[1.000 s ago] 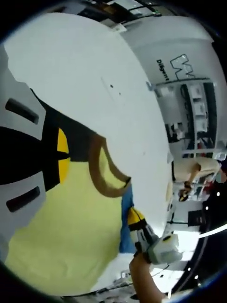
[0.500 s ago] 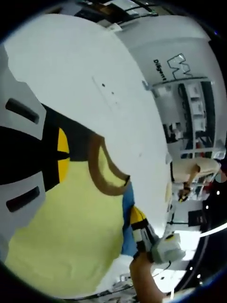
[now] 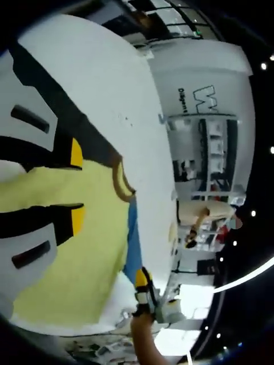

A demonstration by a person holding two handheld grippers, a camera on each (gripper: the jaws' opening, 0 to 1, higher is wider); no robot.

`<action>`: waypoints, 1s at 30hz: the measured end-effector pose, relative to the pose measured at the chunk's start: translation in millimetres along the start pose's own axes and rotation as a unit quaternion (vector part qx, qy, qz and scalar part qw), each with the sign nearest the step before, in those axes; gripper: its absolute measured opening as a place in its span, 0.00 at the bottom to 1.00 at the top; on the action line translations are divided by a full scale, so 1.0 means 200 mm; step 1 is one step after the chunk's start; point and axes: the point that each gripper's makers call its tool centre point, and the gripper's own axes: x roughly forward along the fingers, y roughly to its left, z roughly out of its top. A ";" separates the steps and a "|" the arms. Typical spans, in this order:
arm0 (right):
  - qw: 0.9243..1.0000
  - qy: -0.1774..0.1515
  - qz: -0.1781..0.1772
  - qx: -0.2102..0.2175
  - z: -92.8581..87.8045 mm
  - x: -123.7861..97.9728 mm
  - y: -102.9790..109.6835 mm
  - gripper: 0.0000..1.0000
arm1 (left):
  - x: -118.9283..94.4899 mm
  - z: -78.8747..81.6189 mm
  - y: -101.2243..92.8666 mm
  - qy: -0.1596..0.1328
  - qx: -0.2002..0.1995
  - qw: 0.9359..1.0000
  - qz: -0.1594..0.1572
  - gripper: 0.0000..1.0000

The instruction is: Fold the garment on the visible template until the final outline fits inside the template.

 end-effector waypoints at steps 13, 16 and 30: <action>1.000 0.018 -0.014 0.015 -0.20 -0.53 0.14 0.25 | -0.65 -0.33 -0.26 0.013 -0.072 0.997 0.016 0.44; 0.999 0.023 -0.021 0.029 -0.30 -0.68 0.19 0.25 | -0.77 -0.43 -0.35 0.033 -0.072 0.997 0.015 0.45; 0.995 0.058 -0.045 0.071 -0.62 -1.04 0.39 0.25 | -1.08 -0.69 -0.61 0.114 -0.062 0.992 0.009 0.51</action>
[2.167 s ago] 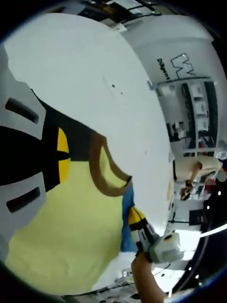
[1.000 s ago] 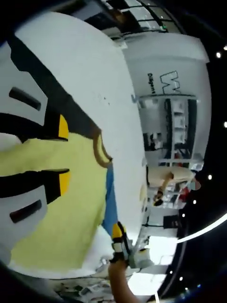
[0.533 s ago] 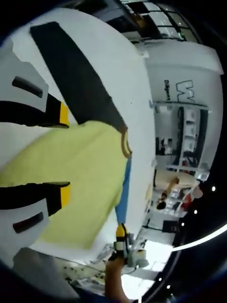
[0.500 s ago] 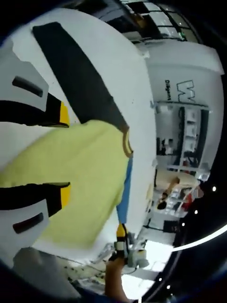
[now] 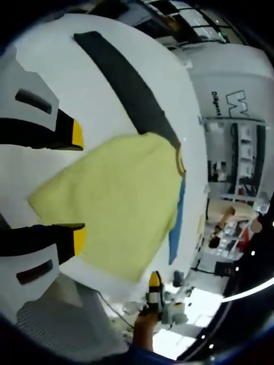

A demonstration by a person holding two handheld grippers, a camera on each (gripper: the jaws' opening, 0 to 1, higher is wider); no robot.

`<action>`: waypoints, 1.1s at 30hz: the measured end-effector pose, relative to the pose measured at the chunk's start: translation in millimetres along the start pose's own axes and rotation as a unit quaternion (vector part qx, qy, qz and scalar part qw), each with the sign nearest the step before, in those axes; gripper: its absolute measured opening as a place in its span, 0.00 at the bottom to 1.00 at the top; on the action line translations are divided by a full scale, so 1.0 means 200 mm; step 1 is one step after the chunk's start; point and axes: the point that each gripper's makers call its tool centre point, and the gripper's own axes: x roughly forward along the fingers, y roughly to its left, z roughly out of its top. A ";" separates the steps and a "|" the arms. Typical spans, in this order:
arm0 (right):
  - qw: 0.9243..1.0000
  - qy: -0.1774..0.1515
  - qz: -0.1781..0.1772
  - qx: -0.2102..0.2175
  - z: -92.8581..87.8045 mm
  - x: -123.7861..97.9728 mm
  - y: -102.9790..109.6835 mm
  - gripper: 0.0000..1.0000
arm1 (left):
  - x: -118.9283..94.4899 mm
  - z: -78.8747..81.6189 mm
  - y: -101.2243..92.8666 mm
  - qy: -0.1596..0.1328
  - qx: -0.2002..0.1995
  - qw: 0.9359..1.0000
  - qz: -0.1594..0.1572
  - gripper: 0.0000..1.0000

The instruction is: Fold the garment on the visible template until the final outline fits inside the template.

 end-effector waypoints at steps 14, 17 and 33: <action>1.000 0.026 0.003 -0.001 -0.14 -0.11 0.05 0.33 | -0.02 -0.16 -0.09 0.051 -0.015 0.999 0.000 0.43; 0.999 0.036 -0.005 0.000 -0.19 -0.10 0.02 0.29 | 0.00 -0.20 -0.11 0.067 -0.014 0.998 -0.004 0.38; 0.999 0.050 -0.018 0.004 -0.25 -0.13 0.01 0.00 | 0.00 -0.26 -0.10 0.105 0.006 0.994 -0.001 0.06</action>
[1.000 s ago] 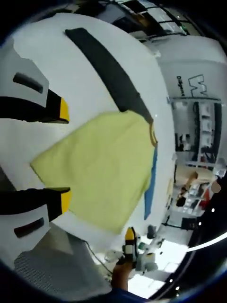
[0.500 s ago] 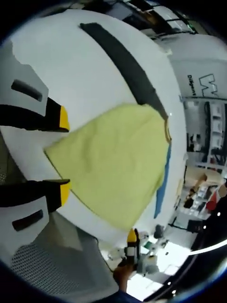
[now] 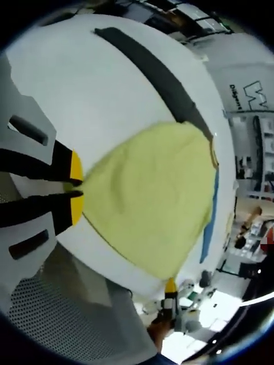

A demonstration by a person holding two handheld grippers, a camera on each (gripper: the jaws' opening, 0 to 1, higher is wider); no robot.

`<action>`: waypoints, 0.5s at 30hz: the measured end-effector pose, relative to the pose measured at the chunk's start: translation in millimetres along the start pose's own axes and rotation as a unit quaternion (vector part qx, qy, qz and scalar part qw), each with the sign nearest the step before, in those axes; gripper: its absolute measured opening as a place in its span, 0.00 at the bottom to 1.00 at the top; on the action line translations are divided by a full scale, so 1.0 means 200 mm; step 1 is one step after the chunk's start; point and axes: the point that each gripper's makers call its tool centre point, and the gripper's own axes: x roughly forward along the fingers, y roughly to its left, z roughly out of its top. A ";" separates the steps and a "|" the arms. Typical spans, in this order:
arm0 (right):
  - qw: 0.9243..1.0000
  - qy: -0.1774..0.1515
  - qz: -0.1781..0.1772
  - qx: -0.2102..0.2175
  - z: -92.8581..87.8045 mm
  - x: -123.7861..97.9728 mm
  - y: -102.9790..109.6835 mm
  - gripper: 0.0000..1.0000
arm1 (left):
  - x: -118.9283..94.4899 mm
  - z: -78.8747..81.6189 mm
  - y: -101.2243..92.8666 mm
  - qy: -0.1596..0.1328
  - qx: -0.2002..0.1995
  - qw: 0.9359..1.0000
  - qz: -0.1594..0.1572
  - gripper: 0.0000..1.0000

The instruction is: Fold the garment on the visible template until the final outline fits inside the template.

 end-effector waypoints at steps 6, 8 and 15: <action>0.999 -0.012 0.001 0.040 0.01 0.00 -0.01 0.00 | 0.00 0.01 0.01 0.000 0.005 1.000 -0.002 0.04; 0.999 -0.015 0.000 0.050 0.02 -0.01 -0.01 0.00 | -0.02 0.01 0.02 -0.003 0.003 1.000 -0.004 0.04; 0.996 -0.021 0.011 0.084 0.05 -0.07 0.04 0.00 | -0.06 0.03 0.03 -0.007 -0.007 1.000 -0.012 0.03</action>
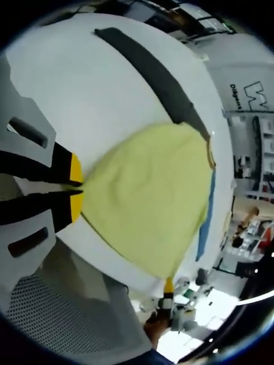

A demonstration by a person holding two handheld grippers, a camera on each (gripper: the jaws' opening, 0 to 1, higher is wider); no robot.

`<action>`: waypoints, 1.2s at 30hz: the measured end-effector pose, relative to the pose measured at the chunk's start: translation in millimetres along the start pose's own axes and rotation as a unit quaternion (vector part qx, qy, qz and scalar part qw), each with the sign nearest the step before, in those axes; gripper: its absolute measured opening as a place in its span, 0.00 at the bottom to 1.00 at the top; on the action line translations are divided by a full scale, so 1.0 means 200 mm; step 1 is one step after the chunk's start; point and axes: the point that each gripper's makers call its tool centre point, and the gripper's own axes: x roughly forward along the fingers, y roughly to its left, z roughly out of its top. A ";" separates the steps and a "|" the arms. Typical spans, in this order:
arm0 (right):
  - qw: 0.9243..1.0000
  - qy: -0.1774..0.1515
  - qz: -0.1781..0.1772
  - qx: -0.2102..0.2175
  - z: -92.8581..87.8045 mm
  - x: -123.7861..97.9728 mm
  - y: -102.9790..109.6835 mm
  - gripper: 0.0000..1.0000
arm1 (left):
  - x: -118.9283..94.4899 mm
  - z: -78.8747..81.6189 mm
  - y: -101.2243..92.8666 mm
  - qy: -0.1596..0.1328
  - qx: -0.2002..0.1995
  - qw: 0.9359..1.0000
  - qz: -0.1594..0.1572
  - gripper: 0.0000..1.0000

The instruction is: Fold the garment on the visible template until the final outline fits inside the template.

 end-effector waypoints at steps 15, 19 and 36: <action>1.000 0.004 0.005 0.014 -0.07 -0.03 0.03 0.18 | -0.03 -0.03 0.05 -0.001 0.020 1.000 -0.007 0.25; 0.999 -0.035 0.000 -0.010 0.03 -0.08 -0.02 0.22 | -0.10 0.04 0.04 -0.062 -0.044 0.997 -0.010 0.38; 0.988 -0.113 0.089 -0.055 0.16 -0.18 0.06 0.99 | -0.34 0.21 0.53 -0.267 -0.260 0.927 0.043 0.91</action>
